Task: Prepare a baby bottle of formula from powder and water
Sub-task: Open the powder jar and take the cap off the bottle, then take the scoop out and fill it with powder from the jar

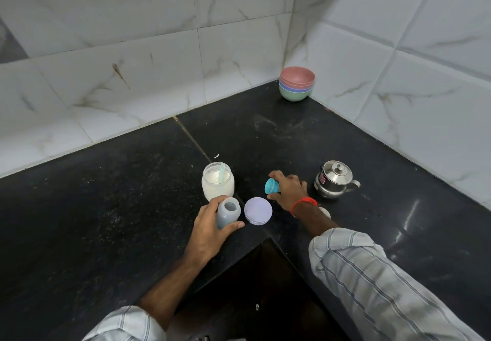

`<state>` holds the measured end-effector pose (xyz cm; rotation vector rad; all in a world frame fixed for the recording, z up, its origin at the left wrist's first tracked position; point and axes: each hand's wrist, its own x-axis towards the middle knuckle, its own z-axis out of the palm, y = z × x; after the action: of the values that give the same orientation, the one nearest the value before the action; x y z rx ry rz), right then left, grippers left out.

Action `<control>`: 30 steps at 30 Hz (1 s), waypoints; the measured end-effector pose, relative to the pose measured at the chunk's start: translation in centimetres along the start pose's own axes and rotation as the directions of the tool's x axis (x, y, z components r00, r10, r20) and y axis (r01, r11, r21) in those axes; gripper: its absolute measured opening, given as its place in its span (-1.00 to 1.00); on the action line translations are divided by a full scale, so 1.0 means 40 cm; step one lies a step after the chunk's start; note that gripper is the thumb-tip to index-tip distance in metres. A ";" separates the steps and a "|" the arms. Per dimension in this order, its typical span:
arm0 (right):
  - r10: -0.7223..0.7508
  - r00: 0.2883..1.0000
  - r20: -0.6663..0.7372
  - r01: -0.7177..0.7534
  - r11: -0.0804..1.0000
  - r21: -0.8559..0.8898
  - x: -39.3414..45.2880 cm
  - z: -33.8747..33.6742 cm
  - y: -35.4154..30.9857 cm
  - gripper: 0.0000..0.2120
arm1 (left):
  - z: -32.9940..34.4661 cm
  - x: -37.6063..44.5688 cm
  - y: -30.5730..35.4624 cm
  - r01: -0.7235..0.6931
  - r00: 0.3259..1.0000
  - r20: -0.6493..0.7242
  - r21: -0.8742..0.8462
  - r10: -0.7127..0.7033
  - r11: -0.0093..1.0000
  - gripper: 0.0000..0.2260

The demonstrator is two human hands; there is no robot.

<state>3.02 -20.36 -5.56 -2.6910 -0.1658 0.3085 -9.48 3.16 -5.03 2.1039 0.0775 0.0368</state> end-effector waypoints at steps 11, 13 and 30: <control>-0.057 0.884 -0.463 0.176 0.960 0.217 -0.104 -0.109 0.114 -0.57 | 0.029 0.003 -0.029 0.015 0.997 0.076 0.017 -0.016 1.000 -0.41; -0.066 0.881 -0.469 0.181 0.962 0.204 -0.137 -0.131 0.146 -0.57 | 0.036 0.008 -0.029 0.005 0.998 0.069 0.017 -0.006 1.000 -0.41; -0.082 0.933 -0.351 0.123 0.988 0.096 -0.212 -0.113 0.125 -0.68 | 0.031 -0.034 -0.036 -0.082 0.994 -0.067 0.068 0.087 0.994 -0.01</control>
<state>-3.78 -28.07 -2.08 -2.5593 -0.1748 -0.1846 -10.84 2.72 -6.92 2.1702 0.0315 0.1605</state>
